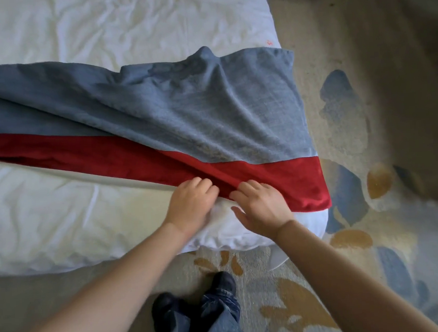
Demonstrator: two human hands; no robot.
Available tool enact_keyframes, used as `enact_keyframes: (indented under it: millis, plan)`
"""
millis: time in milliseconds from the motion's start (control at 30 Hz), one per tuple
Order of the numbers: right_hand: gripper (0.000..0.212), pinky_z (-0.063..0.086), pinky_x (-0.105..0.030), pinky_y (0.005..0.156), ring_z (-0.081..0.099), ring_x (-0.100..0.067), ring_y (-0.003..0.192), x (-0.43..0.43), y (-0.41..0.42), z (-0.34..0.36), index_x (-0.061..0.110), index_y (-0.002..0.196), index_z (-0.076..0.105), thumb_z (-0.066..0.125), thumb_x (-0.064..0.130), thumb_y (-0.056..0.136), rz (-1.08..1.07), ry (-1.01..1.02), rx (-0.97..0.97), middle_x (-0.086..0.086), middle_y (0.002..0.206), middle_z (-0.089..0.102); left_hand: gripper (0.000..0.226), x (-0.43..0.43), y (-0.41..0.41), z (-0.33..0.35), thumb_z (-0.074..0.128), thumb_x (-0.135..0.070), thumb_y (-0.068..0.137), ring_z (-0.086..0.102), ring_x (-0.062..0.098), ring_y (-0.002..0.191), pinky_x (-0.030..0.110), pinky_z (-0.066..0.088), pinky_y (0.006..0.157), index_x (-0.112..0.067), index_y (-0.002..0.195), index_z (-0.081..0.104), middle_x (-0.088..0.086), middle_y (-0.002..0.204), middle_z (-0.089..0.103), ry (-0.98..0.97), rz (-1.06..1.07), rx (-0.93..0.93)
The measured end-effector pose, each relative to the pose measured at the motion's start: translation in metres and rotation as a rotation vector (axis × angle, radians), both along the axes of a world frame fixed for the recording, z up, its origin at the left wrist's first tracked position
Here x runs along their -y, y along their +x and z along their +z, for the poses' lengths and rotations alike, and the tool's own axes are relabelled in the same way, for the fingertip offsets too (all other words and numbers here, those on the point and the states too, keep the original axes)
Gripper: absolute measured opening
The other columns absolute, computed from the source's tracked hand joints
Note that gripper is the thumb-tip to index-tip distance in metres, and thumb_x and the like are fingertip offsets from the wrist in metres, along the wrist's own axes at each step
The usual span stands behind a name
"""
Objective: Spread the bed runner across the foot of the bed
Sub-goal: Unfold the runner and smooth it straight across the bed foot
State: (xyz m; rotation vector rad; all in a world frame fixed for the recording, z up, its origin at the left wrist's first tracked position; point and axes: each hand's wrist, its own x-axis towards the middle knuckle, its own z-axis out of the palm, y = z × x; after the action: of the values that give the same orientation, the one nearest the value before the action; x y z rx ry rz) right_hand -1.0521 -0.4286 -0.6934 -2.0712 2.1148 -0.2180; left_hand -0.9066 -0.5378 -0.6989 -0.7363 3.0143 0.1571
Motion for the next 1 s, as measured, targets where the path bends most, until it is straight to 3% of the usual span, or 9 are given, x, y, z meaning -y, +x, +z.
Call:
enact_keyframes:
  millis: [167,267,333,433,567,700,833,900,1000]
  plan:
    - [0.021,0.044,-0.034,0.068,0.055,-0.024,0.096,0.053,0.041,-0.015,0.016,0.104,0.064,0.061,0.027,0.087,-0.202,0.129,0.044,-0.002,0.101,0.059,0.013,0.040,0.032,0.006,0.071,-0.001,0.065,0.060,0.031,0.066,0.037,0.048,0.059,-0.010,0.069,0.063,0.008,0.068,0.059,-0.031,0.090,0.025]
    - [0.018,0.042,-0.032,0.060,0.055,-0.024,0.094,0.063,0.064,-0.025,0.014,0.095,0.067,0.055,0.008,0.084,-0.450,0.170,0.120,-0.003,0.095,0.060,0.015,0.045,0.048,0.008,0.074,0.002,0.060,0.059,0.030,0.055,0.033,0.046,0.050,-0.008,0.061,0.062,0.010,0.059,0.057,-0.016,0.087,0.057]
    - [0.019,0.039,-0.030,0.059,0.055,-0.024,0.091,0.056,0.075,-0.029,0.014,0.091,0.069,0.053,0.008,0.084,-0.524,0.163,0.151,-0.002,0.092,0.061,0.017,0.040,0.059,0.005,0.076,0.000,0.057,0.058,0.028,0.052,0.030,0.044,0.048,-0.010,0.057,0.062,0.008,0.057,0.057,-0.019,0.054,0.055]
    - [0.016,0.038,-0.029,0.060,0.055,-0.022,0.089,0.038,0.091,-0.029,0.015,0.091,0.071,0.056,0.016,0.087,-0.503,0.145,0.189,-0.002,0.090,0.062,0.022,0.031,0.077,0.000,0.080,-0.002,0.052,0.057,0.023,0.052,0.027,0.043,0.048,-0.013,0.055,0.061,0.002,0.056,0.056,0.035,0.013,0.079]
    - [0.011,0.043,-0.032,0.058,0.055,-0.022,0.088,0.017,0.115,-0.028,0.014,0.087,0.070,0.059,0.013,0.084,-0.410,0.226,0.083,-0.002,0.087,0.060,0.029,0.024,0.102,-0.002,0.084,-0.005,0.042,0.056,0.018,0.051,0.024,0.044,0.047,-0.016,0.051,0.059,-0.002,0.054,0.054,0.049,-0.074,0.113]
    - [0.012,0.046,-0.033,0.060,0.058,-0.025,0.088,0.029,0.124,-0.021,0.014,0.090,0.067,0.064,0.020,0.080,-0.410,0.211,0.088,-0.002,0.088,0.061,0.020,0.037,0.124,-0.001,0.079,-0.006,0.053,0.057,0.018,0.056,0.026,0.049,0.051,-0.016,0.057,0.062,-0.002,0.058,0.057,-0.019,-0.149,0.070]
    - [0.021,0.047,-0.032,0.059,0.057,-0.023,0.089,0.070,0.153,-0.015,0.019,0.096,0.062,0.065,0.033,0.081,-0.220,0.174,0.059,0.001,0.091,0.059,0.011,0.082,0.151,0.006,0.074,-0.007,0.062,0.061,0.022,0.064,0.028,0.049,0.056,-0.014,0.063,0.065,0.001,0.065,0.061,-0.094,-0.057,0.067]
    - [0.023,0.046,-0.032,0.060,0.056,-0.022,0.090,0.097,0.173,-0.016,0.019,0.100,0.061,0.064,0.035,0.083,-0.193,0.150,0.092,0.001,0.094,0.058,0.007,0.109,0.166,0.008,0.065,-0.005,0.072,0.062,0.027,0.076,0.033,0.047,0.063,-0.011,0.075,0.067,0.006,0.077,0.063,-0.077,0.037,0.104]
    - [0.026,0.045,-0.033,0.064,0.055,-0.021,0.092,0.135,0.207,-0.021,0.020,0.104,0.061,0.063,0.037,0.085,-0.256,0.163,0.184,0.000,0.098,0.057,0.021,0.140,0.192,0.002,0.047,-0.006,0.087,0.055,0.028,0.099,0.037,0.041,0.078,-0.011,0.100,0.062,0.007,0.102,0.060,0.024,0.165,0.225]
